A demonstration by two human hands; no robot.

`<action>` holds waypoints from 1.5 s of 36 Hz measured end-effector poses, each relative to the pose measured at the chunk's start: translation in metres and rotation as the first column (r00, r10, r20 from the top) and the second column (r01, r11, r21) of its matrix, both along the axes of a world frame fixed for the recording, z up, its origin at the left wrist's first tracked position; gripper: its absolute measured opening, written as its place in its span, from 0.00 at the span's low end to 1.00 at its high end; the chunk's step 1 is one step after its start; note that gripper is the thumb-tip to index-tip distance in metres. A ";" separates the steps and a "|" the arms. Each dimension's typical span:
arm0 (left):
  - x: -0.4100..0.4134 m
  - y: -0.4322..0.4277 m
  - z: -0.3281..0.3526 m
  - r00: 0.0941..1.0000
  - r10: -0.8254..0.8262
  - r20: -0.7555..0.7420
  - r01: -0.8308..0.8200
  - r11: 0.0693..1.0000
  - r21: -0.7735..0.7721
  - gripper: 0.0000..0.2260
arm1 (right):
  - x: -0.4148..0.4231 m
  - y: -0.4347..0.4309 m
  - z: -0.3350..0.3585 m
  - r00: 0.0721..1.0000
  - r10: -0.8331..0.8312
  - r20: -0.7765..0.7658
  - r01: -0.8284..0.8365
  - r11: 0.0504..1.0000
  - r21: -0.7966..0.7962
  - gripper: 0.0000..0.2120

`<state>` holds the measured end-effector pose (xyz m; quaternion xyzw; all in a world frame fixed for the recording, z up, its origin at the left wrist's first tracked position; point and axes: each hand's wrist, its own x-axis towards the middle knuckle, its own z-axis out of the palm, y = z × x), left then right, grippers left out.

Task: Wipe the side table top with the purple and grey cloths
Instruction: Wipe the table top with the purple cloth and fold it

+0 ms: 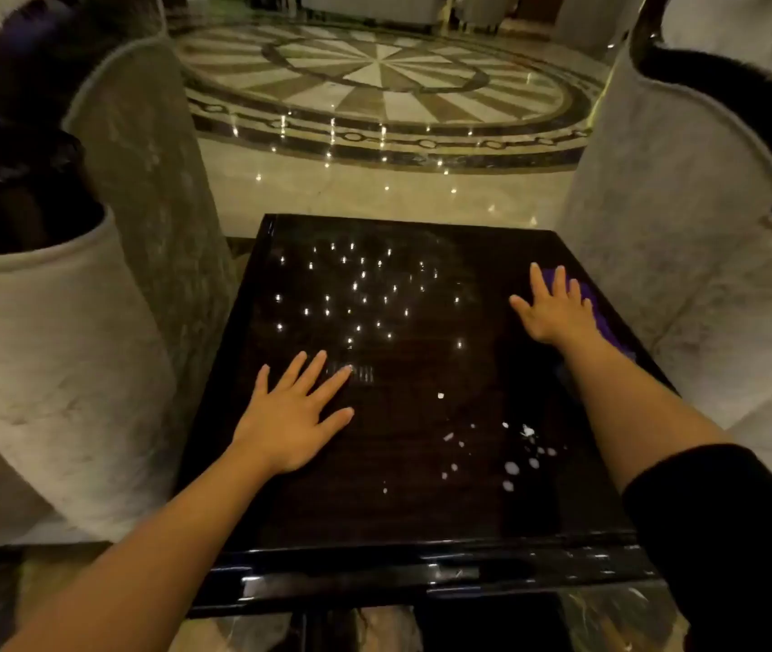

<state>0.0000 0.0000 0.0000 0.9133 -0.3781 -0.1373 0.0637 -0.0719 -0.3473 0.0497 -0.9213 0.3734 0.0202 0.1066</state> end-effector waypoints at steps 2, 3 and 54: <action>0.002 -0.001 0.000 0.999 -0.012 0.042 0.011 1.000 0.019 0.27 | 0.000 -0.009 -0.001 0.999 -0.047 -0.005 0.047 0.999 0.007 0.30; 0.003 -0.001 0.000 0.998 -0.010 0.055 0.009 1.000 0.025 0.27 | 0.001 -0.014 -0.003 0.998 -0.068 -0.012 0.069 0.997 0.019 0.31; -0.009 0.003 0.007 1.000 0.017 0.007 -0.017 1.000 0.022 0.25 | -0.036 0.131 -0.030 0.869 0.475 0.140 -0.487 0.871 0.066 0.19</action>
